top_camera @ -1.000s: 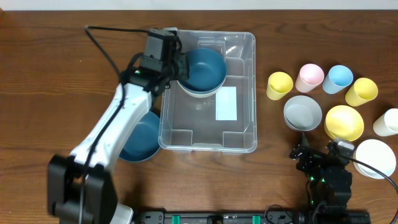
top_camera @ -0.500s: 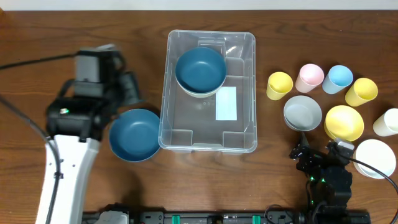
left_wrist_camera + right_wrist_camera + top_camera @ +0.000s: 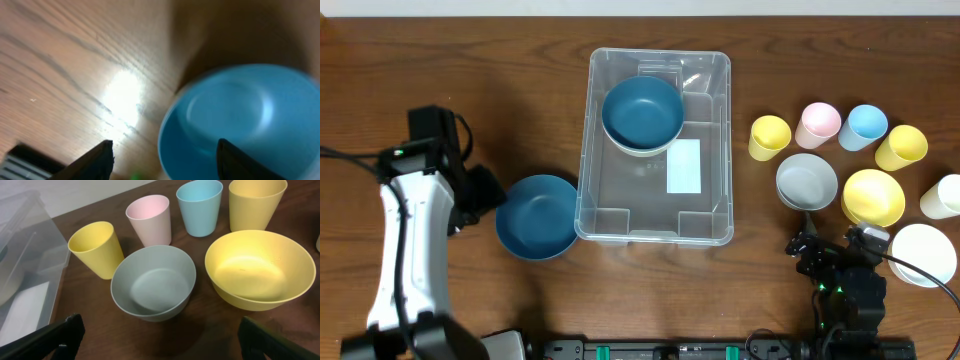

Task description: Pack container

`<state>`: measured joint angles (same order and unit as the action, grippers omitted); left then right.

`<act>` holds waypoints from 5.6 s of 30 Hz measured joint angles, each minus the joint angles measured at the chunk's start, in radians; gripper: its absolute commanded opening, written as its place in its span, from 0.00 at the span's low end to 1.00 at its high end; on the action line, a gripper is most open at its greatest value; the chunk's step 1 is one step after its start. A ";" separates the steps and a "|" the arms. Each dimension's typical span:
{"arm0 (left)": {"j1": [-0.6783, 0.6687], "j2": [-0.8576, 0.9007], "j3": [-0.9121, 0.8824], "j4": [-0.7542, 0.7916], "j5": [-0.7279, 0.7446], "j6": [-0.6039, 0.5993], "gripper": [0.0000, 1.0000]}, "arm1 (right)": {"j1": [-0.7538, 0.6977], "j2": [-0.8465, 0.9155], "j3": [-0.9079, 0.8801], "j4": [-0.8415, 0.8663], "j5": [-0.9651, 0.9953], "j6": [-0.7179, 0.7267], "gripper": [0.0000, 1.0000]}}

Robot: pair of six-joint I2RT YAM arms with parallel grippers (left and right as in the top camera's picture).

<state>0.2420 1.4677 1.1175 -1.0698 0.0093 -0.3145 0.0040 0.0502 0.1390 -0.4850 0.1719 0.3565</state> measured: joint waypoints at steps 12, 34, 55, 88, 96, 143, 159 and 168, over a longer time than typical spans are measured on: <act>0.027 0.058 -0.241 0.206 0.056 -0.006 0.19 | 0.000 0.000 0.000 0.000 0.000 0.000 0.99; 0.000 0.028 0.282 0.075 0.084 0.013 0.06 | 0.000 0.000 0.000 0.000 0.001 0.000 0.99; -0.551 0.227 0.488 0.314 0.097 0.041 0.06 | 0.000 0.000 0.000 0.000 0.000 0.000 0.99; -0.122 -0.214 0.494 0.134 0.062 0.022 1.00 | 0.000 0.000 0.000 0.000 0.000 0.000 0.99; 0.025 -0.224 0.494 0.035 0.058 0.019 0.98 | 0.000 0.000 0.000 0.003 0.000 0.002 0.99; 0.032 -0.200 0.494 0.027 0.058 0.019 0.98 | -0.570 0.926 0.612 -0.451 0.158 0.367 0.99; 0.032 -0.200 0.493 0.027 0.058 0.019 0.98 | -0.945 1.244 0.612 -0.242 -0.087 0.359 0.87; 0.032 -0.200 0.493 0.027 0.058 0.019 0.98 | -0.956 1.403 0.612 -0.201 -0.092 0.377 0.68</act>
<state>0.2741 1.2682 1.6108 -1.0431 0.0673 -0.2955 -0.9520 1.4532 0.7509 -0.6861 0.0795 0.7338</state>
